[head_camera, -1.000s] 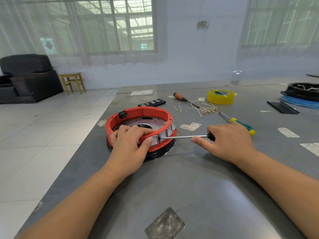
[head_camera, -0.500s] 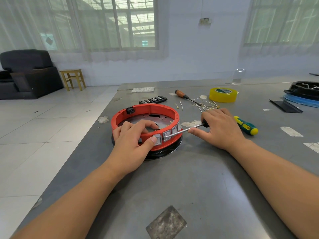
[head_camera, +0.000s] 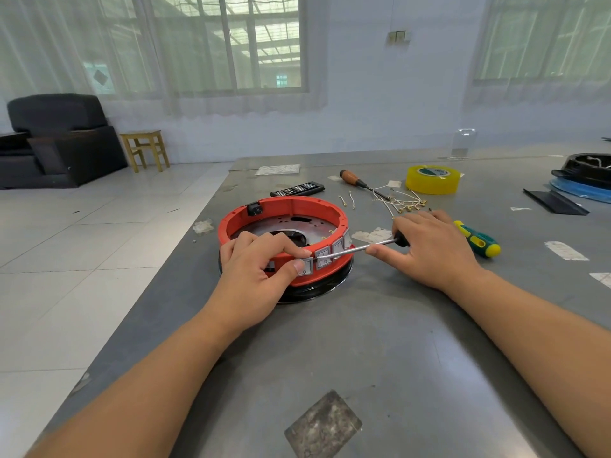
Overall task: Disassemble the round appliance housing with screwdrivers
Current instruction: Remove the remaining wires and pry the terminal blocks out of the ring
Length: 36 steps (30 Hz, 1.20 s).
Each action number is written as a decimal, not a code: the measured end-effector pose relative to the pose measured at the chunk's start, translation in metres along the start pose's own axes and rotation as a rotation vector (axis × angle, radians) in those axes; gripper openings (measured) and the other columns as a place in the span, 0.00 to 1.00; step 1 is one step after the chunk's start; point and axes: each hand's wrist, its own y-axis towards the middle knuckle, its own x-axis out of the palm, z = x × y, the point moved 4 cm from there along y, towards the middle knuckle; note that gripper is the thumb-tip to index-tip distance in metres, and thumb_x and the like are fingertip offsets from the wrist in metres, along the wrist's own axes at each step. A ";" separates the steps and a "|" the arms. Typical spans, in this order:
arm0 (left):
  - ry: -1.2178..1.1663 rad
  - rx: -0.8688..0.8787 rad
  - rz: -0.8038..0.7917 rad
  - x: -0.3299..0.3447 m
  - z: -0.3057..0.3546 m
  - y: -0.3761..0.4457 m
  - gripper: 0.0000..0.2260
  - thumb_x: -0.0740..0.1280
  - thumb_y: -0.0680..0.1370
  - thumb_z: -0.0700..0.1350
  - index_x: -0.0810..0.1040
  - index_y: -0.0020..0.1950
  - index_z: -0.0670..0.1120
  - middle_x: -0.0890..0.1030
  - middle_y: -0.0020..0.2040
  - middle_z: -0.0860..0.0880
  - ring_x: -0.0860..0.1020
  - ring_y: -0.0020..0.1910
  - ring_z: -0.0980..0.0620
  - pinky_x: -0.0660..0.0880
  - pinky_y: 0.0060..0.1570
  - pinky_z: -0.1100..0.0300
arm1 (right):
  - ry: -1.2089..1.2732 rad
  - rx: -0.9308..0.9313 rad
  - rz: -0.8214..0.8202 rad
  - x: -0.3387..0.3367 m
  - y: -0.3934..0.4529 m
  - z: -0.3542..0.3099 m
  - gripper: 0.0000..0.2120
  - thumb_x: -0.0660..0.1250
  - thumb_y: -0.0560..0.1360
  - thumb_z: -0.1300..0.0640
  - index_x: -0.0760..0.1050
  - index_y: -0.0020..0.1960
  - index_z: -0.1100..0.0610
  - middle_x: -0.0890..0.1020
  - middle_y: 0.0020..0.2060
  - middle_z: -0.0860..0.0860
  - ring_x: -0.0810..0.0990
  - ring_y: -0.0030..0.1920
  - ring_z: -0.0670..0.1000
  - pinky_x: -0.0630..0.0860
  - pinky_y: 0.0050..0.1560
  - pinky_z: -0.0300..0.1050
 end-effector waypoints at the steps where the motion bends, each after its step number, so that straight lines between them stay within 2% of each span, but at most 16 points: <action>1: -0.003 0.012 0.013 -0.001 -0.001 0.000 0.04 0.66 0.77 0.57 0.79 0.48 0.68 0.72 0.51 0.77 0.62 0.59 0.76 0.60 0.66 0.50 | -0.018 0.021 0.011 -0.003 -0.005 0.000 0.39 0.41 0.71 0.17 0.70 0.36 0.49 0.76 0.34 0.45 0.74 0.40 0.51 0.71 0.51 0.51; 5: 0.009 0.050 0.060 -0.001 -0.001 0.000 0.04 0.67 0.77 0.57 0.78 0.48 0.68 0.78 0.45 0.64 0.69 0.57 0.66 0.57 0.66 0.56 | -0.073 0.130 -0.006 -0.010 -0.026 -0.003 0.39 0.40 0.70 0.16 0.67 0.31 0.50 0.74 0.27 0.44 0.74 0.34 0.50 0.69 0.45 0.49; 9: 0.014 0.053 0.071 -0.001 -0.002 0.000 0.05 0.67 0.77 0.57 0.77 0.47 0.70 0.78 0.44 0.66 0.69 0.56 0.65 0.56 0.66 0.57 | -0.089 0.195 -0.026 -0.016 -0.045 -0.003 0.41 0.40 0.69 0.16 0.67 0.28 0.51 0.72 0.23 0.45 0.70 0.29 0.46 0.68 0.40 0.48; 12: 0.008 0.046 0.067 -0.001 -0.002 0.002 0.05 0.67 0.77 0.57 0.78 0.48 0.69 0.78 0.46 0.67 0.68 0.57 0.67 0.56 0.65 0.56 | -0.098 0.198 -0.050 -0.020 -0.048 -0.007 0.42 0.39 0.68 0.16 0.67 0.27 0.51 0.71 0.21 0.45 0.68 0.27 0.45 0.62 0.36 0.47; 16: 0.012 0.041 0.060 -0.001 -0.002 0.002 0.04 0.67 0.77 0.57 0.78 0.48 0.69 0.79 0.47 0.63 0.68 0.57 0.67 0.57 0.65 0.55 | -0.098 0.181 -0.045 -0.023 -0.047 -0.013 0.42 0.39 0.68 0.16 0.67 0.27 0.51 0.71 0.21 0.45 0.68 0.26 0.44 0.54 0.32 0.45; 19: 0.013 0.030 0.048 -0.002 -0.003 0.001 0.06 0.70 0.79 0.56 0.77 0.48 0.69 0.79 0.48 0.64 0.67 0.57 0.68 0.57 0.65 0.54 | -0.107 0.178 -0.038 -0.023 -0.047 -0.012 0.42 0.39 0.68 0.16 0.67 0.27 0.52 0.70 0.21 0.46 0.69 0.27 0.45 0.56 0.33 0.45; 24: 0.029 0.019 0.028 -0.002 -0.003 0.002 0.11 0.72 0.81 0.50 0.78 0.49 0.68 0.78 0.49 0.65 0.65 0.57 0.71 0.57 0.63 0.55 | -0.148 0.176 -0.012 -0.026 -0.046 -0.014 0.42 0.39 0.69 0.16 0.67 0.27 0.53 0.70 0.21 0.46 0.69 0.27 0.47 0.66 0.37 0.47; 28: 0.033 0.017 0.033 -0.002 -0.004 0.002 0.11 0.73 0.81 0.49 0.78 0.49 0.67 0.79 0.48 0.64 0.66 0.57 0.69 0.57 0.63 0.55 | -0.196 0.182 -0.020 -0.029 -0.047 -0.015 0.43 0.38 0.69 0.16 0.68 0.28 0.52 0.72 0.22 0.46 0.72 0.29 0.49 0.69 0.40 0.48; 32: 0.031 0.035 0.054 -0.003 -0.002 0.002 0.09 0.72 0.80 0.53 0.77 0.48 0.69 0.79 0.45 0.64 0.68 0.55 0.66 0.57 0.61 0.57 | -0.230 0.186 0.000 -0.030 -0.047 -0.017 0.43 0.38 0.69 0.16 0.69 0.28 0.52 0.73 0.23 0.46 0.74 0.30 0.51 0.68 0.42 0.48; 36: 0.043 0.038 0.060 -0.003 -0.001 0.002 0.10 0.73 0.80 0.51 0.79 0.50 0.68 0.78 0.44 0.65 0.69 0.56 0.63 0.56 0.59 0.58 | -0.244 0.196 0.024 -0.033 -0.048 -0.020 0.44 0.36 0.69 0.16 0.69 0.27 0.52 0.71 0.21 0.46 0.72 0.29 0.52 0.66 0.41 0.48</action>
